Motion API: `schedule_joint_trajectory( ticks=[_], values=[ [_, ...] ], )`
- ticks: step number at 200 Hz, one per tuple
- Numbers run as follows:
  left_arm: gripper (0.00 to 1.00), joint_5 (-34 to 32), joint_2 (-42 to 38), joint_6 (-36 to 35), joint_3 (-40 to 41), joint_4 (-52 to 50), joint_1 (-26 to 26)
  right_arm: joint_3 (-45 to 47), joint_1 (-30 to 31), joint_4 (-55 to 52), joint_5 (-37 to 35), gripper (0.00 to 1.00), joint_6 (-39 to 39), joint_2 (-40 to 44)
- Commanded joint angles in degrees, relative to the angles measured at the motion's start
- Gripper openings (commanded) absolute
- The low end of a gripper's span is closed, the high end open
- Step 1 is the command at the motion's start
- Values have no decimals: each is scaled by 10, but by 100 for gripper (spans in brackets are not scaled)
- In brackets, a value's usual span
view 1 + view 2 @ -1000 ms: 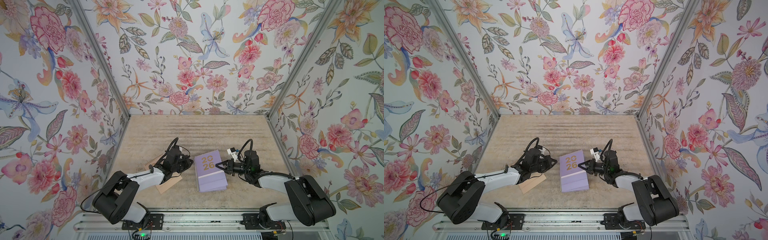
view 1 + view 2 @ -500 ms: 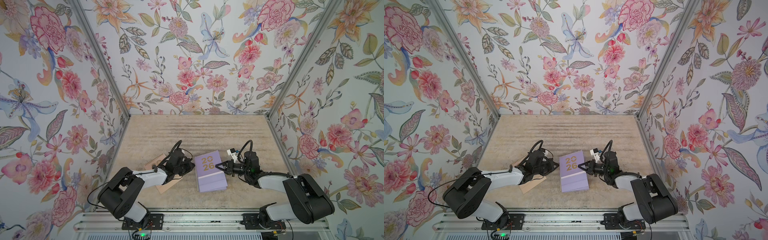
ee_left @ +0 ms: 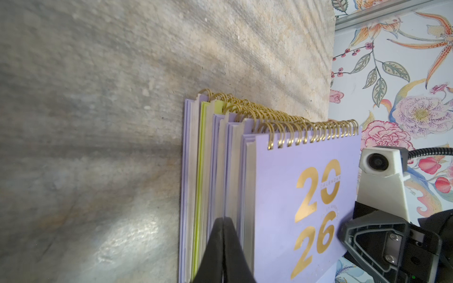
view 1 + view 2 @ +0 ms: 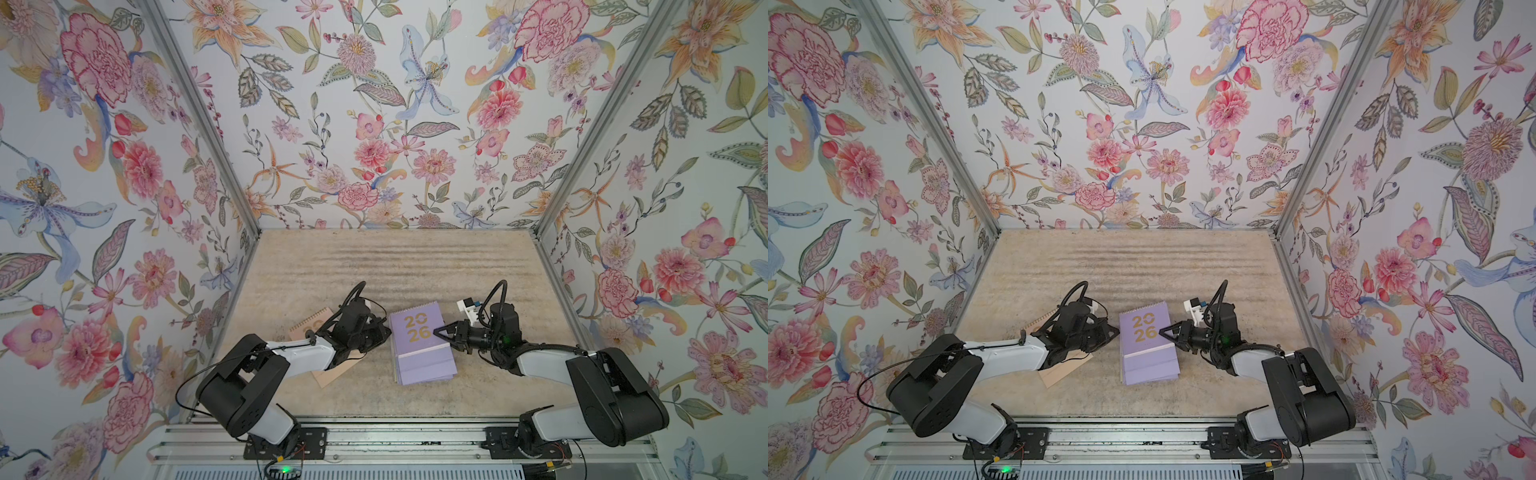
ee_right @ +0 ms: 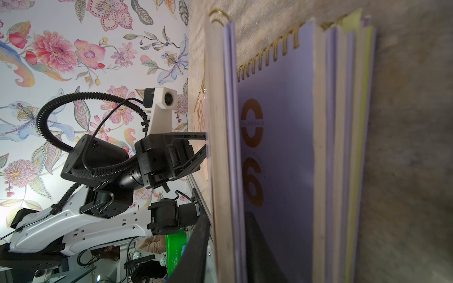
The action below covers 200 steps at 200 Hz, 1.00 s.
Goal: Stack the calendars
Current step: Place the calendar at the calendar.
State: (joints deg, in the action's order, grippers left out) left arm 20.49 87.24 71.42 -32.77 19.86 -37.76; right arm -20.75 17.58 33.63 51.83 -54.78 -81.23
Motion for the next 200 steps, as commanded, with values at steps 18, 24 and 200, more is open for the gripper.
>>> schedule_joint_trajectory(
  ticks=[18, 24, 200],
  values=[
    [7, -19, 3, 8, -16, 9, -12, -10, -3, -41, -2, 29, 31, 17],
    [7, -19, 2, 8, -15, 8, -12, -10, -4, -49, -4, 31, 34, 20],
    [7, -38, -94, -32, -1, -79, 70, -125, -40, -402, -162, 66, 195, 124]
  ],
)
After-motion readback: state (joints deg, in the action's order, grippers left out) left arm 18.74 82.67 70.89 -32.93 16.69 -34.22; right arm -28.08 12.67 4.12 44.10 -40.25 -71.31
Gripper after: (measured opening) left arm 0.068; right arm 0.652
